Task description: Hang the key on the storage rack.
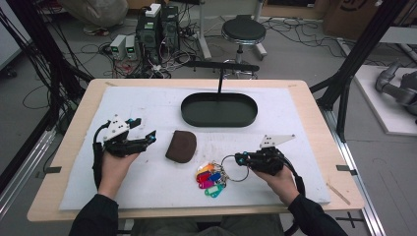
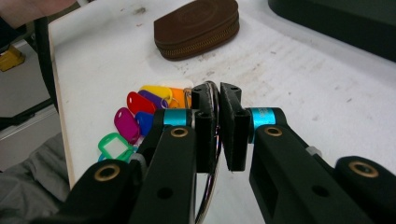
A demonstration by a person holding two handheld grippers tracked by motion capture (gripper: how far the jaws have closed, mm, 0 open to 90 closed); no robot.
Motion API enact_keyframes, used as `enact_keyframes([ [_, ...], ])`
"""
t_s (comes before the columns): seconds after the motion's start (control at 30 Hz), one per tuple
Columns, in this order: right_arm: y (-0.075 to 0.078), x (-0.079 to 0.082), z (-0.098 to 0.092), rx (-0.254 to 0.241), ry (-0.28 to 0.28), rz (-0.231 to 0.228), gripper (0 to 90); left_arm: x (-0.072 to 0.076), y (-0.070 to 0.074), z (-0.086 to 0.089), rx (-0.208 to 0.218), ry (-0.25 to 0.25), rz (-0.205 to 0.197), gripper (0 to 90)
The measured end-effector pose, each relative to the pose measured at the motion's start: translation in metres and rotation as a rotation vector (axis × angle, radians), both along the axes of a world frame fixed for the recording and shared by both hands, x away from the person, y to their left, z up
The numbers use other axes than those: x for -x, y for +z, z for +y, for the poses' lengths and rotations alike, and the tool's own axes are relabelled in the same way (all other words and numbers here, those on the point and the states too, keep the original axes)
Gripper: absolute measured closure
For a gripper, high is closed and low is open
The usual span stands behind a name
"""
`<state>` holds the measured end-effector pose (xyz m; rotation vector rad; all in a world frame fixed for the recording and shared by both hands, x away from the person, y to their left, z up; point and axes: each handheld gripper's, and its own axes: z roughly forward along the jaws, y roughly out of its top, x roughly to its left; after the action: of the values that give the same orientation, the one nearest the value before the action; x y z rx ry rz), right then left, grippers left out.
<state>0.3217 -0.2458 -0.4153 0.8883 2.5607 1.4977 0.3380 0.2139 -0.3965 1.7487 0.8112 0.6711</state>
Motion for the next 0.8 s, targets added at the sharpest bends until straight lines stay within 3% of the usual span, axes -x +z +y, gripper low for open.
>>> enact_keyframes([
  [0.2,0.000,-0.002,-0.002,0.011,0.011,0.028,86.8,0.000,0.000,0.000,-0.001,-0.003,0.000,27.7],
  [0.4,0.005,0.000,-0.002,-0.011,0.030,0.003,87.7,0.000,0.000,-0.001,0.001,-0.008,0.002,27.7],
  [0.67,0.025,-0.003,-0.003,-0.025,0.049,-0.048,87.9,0.000,0.000,0.000,0.007,-0.008,-0.002,27.8],
  [0.8,0.046,-0.007,-0.004,-0.033,0.063,-0.100,87.9,0.001,0.001,0.000,0.011,-0.014,-0.002,27.7],
])
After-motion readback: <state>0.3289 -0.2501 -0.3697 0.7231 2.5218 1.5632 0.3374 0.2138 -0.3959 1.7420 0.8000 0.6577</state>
